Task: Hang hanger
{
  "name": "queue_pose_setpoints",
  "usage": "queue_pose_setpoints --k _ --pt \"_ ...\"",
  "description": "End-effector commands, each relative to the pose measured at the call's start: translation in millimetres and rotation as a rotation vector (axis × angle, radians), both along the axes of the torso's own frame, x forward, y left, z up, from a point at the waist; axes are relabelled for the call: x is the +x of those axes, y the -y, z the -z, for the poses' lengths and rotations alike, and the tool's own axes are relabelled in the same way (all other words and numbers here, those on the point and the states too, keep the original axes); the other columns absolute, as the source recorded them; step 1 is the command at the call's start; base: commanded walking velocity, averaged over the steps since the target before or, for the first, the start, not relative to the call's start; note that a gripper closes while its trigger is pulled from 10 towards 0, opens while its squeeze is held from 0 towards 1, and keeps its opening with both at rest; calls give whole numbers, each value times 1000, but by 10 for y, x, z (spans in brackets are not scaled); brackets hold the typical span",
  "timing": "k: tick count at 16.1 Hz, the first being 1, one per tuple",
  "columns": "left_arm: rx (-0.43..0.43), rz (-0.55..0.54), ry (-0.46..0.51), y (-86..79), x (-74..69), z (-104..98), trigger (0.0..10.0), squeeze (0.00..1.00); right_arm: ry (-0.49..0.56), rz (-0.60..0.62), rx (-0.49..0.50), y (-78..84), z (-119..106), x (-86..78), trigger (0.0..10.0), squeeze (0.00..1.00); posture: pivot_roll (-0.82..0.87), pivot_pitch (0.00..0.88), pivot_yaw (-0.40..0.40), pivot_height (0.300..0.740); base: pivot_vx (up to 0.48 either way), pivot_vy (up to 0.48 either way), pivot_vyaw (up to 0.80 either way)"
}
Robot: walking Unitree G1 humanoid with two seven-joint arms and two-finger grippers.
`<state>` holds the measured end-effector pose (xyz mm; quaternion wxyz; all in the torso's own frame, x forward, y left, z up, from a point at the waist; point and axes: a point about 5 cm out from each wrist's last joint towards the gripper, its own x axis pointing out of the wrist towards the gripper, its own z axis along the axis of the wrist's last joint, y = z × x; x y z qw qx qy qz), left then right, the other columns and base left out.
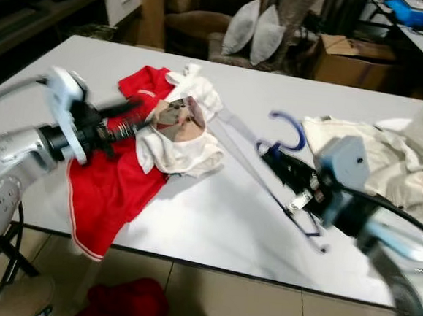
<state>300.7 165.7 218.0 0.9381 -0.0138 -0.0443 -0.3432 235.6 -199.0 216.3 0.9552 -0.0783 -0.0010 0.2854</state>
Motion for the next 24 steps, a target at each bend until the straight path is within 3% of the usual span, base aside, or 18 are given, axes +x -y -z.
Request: queue_pose_setpoints --k 1,3,5,6,9,12,20,24 --pt "-49 -99 -32 40 -36 122 10000 1000 -36 133 61 -45 83 85 10000 0 -184 0 -4 740 0 0 0" --pt "-33 -172 -46 121 -102 296 10000 820 -62 337 119 -81 215 161 10000 0 -197 0 -9 740 0 0 0" --pt "-7 -235 -64 170 -110 441 10000 788 -114 447 187 -164 344 159 10000 0 -205 0 -13 740 0 -127 0" --pt "23 -264 -72 183 -102 515 10000 729 -125 450 184 -245 422 131 10000 0 -196 0 -17 740 0 -480 0" --pt "47 -280 -95 158 -156 628 10000 706 -61 468 150 -309 398 133 10000 0 -201 0 -22 740 0 -480 0" --pt "56 -290 -84 147 -152 657 10000 694 -30 515 78 -258 411 122 10000 0 -218 0 -27 740 0 -446 0" --pt "23 -284 -76 259 -146 640 10000 671 15 535 141 -273 392 163 10000 0 -192 0 -26 740 0 -346 0" --pt "23 -248 -64 362 -48 626 10000 667 76 530 93 -267 305 103 10000 0 -242 0 16 740 0 -306 0"
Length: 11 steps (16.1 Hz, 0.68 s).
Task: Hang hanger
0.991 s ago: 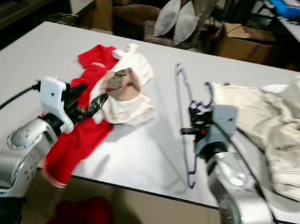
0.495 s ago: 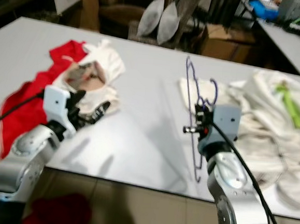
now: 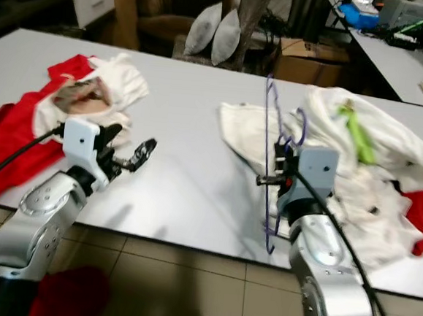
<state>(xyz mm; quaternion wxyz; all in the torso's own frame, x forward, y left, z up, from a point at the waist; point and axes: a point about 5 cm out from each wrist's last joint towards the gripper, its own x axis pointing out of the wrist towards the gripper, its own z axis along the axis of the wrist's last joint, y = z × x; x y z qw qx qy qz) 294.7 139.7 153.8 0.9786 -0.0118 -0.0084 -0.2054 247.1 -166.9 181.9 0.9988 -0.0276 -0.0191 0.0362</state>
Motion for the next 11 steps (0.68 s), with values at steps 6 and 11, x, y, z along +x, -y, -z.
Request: queue_pose_setpoints --k 6,11 --pt "20 11 20 64 21 -17 10000 639 53 4 -50 -8 -124 49 10000 0 -213 0 -5 740 0 -256 0" --pt "-7 -48 8 16 23 9 10000 63 23 55 7 81 -53 61 10000 0 -215 0 -8 740 0 0 -160"
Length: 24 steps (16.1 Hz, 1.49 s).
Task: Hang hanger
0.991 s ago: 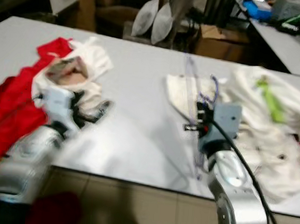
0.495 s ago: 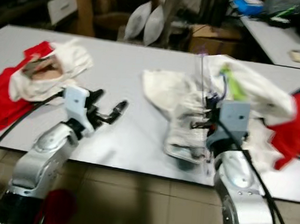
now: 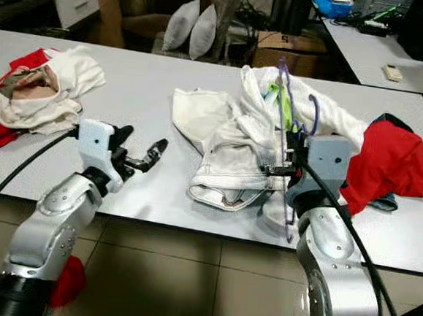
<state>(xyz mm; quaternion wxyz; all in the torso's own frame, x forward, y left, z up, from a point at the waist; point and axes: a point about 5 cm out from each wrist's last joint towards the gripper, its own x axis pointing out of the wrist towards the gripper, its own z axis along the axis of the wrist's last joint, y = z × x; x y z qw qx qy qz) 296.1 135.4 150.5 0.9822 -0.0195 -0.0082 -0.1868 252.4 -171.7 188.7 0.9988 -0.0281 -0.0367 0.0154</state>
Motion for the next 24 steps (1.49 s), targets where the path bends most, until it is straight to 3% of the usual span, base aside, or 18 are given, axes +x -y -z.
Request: queue_pose_setpoints --k 1,12,14,15,16,17,21,24 --pt "6 -12 20 -29 17 -35 10000 63 -16 16 14 37 21 3 10000 0 -215 0 -8 740 0 0 -800" --pt "-48 0 21 -10 29 -31 10000 67 -31 -14 -48 91 118 -57 10000 0 -220 0 -11 740 344 0 -800" --pt "-38 -26 22 -23 51 -32 10000 67 -37 -19 -58 103 134 -60 10000 0 -225 0 -10 740 384 0 0" --pt "-62 -64 45 -74 62 -53 10000 392 -40 -35 -74 107 144 -63 10000 0 -226 0 -6 740 0 0 0" --pt "-69 -73 54 -93 64 -63 10000 886 -42 -41 -76 108 148 -65 10000 0 -226 0 -6 740 0 0 0" --pt "-55 -111 113 -186 71 -136 10000 1000 -44 -46 -87 127 161 -76 10000 0 -226 0 -1 740 0 0 0" --pt "6 -154 247 -307 75 -324 10000 1000 -44 -30 -90 171 188 -82 10000 0 -223 0 11 740 0 0 0" --pt "70 -168 266 -375 102 -352 10000 1000 -48 -39 -94 176 196 -71 10000 0 -218 0 12 740 0 0 0"
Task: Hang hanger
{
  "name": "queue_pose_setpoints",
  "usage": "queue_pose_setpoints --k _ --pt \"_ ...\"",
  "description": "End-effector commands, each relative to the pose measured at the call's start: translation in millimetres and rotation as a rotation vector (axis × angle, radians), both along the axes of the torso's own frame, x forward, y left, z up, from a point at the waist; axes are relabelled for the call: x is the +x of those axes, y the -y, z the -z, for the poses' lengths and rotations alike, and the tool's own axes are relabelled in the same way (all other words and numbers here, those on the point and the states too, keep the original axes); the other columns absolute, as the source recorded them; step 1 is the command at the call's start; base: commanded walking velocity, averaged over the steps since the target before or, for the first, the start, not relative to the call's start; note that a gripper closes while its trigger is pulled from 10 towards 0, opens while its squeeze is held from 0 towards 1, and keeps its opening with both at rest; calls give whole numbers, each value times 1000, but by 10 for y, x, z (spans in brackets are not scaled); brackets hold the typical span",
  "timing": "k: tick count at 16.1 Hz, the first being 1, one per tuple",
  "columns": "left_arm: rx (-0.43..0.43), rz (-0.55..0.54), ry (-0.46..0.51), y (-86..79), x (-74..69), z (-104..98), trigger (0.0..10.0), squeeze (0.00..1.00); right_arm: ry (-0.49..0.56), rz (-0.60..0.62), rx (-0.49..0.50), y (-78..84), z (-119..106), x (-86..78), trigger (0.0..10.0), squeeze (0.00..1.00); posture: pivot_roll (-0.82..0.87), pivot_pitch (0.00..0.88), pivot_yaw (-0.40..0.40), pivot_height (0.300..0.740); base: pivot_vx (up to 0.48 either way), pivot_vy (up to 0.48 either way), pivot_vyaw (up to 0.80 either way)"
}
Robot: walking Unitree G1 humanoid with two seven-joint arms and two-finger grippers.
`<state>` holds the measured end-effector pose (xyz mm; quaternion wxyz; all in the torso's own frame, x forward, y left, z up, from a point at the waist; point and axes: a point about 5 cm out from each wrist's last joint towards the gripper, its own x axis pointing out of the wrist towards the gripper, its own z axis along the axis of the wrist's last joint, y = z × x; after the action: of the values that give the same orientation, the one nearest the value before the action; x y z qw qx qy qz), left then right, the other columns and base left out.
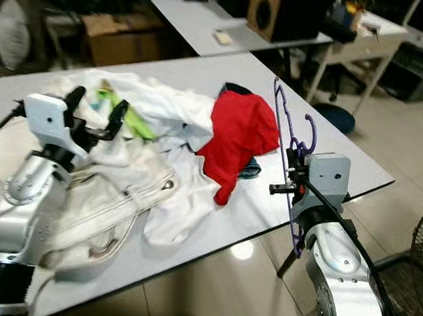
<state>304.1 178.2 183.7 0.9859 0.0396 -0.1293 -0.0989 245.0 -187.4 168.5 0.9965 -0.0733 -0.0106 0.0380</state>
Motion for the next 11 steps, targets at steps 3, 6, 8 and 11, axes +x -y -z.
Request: queue_pose_setpoints --k 3,6,8,11 --pt "85 3 -86 -76 58 48 10000 1000 -4 -27 -20 19 -4 24 10000 0 -213 0 9 740 0 0 0" --pt "94 -108 -250 -247 99 192 10000 0 -6 -46 -33 9 -8 42 10000 0 -210 0 11 740 0 0 0" --pt "59 -166 -312 -311 103 261 9765 0 -11 -60 -37 -8 5 49 10000 0 -209 0 10 740 0 0 0" --pt "-22 -219 -347 -370 108 262 0 0 -18 -77 -44 -25 17 59 10000 0 -208 0 3 740 0 0 0"
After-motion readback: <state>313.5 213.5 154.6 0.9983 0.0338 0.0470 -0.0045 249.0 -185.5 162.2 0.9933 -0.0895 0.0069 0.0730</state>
